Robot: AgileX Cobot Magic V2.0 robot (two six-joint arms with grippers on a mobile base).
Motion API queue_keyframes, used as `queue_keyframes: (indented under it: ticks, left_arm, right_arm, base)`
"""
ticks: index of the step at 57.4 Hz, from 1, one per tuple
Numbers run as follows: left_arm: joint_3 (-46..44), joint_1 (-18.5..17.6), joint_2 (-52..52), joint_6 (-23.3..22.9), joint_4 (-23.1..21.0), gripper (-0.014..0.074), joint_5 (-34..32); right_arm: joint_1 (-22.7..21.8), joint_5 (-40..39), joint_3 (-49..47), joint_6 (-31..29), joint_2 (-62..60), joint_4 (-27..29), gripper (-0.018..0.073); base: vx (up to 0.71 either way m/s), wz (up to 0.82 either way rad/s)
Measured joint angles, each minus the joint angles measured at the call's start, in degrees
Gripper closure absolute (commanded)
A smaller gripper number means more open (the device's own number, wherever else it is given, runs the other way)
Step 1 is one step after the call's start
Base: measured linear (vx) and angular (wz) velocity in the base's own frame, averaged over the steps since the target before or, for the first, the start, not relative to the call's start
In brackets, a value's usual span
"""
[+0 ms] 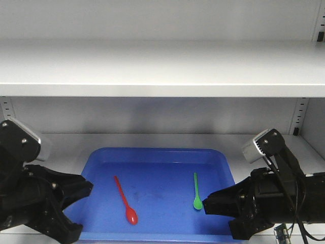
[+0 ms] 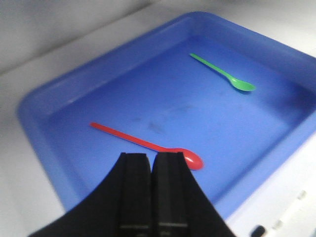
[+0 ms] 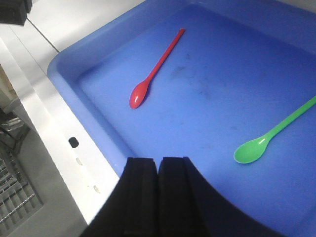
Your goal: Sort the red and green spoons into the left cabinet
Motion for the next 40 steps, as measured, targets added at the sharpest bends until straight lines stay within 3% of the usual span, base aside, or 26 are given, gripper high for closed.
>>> queue_keyframes:
  ticks: [5,11,14,18,29,40]
  left_arm:
    - [0.1,0.0,-2.7,-5.7,6.0,0.0597,-3.7]
    - [0.1,0.2,-8.3,-16.7,17.2,0.0597,-8.2]
    - [0.5,1.3,-11.5,-21.2,22.5,0.0597,-9.2]
    - [2.4,4.3,-16.2,-26.1,26.4,0.0597,-10.6]
    - [16.8,13.2,-31.4,-29.8,28.5,0.0597,-14.1]
    - [35.5,15.9,-47.5,-33.3,28.1,0.0597,-17.7]
  right_arm:
    - [0.0,0.0,0.0,0.0,0.0,0.0,0.0562]
    - [0.0,0.1,0.0,0.0,0.0,0.0,0.0562]
    - [0.0,0.1,0.0,0.0,0.0,0.0,0.0562]
    - [0.0,0.1,0.0,0.0,0.0,0.0,0.0562]
    - [0.0,0.1,0.0,0.0,0.0,0.0,0.0562]
    - [0.0,0.1,0.0,0.0,0.0,0.0,0.0562]
  base:
    - [0.00,0.00]
    - [0.00,0.00]
    - [0.00,0.00]
    - [0.00,0.00]
    - [0.00,0.00]
    - [0.00,0.00]
